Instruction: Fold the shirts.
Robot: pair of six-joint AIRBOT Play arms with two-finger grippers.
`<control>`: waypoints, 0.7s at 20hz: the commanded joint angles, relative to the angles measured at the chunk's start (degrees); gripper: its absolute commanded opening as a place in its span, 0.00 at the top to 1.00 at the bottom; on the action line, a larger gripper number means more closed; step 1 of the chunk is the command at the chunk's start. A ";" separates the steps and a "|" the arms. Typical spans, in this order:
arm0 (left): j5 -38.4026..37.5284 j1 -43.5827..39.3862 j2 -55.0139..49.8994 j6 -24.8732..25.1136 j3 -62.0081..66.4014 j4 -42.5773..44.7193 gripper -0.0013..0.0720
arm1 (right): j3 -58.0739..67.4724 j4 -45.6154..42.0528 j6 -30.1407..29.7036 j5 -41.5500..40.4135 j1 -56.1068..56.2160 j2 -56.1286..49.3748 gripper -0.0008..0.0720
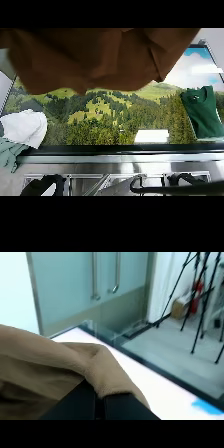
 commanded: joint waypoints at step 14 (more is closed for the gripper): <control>3.17 0.07 -30.47 8.24 -34.71 0.11 0.94 | -33.99 0.46 -7.98 0.55 6.19 -32.46 0.96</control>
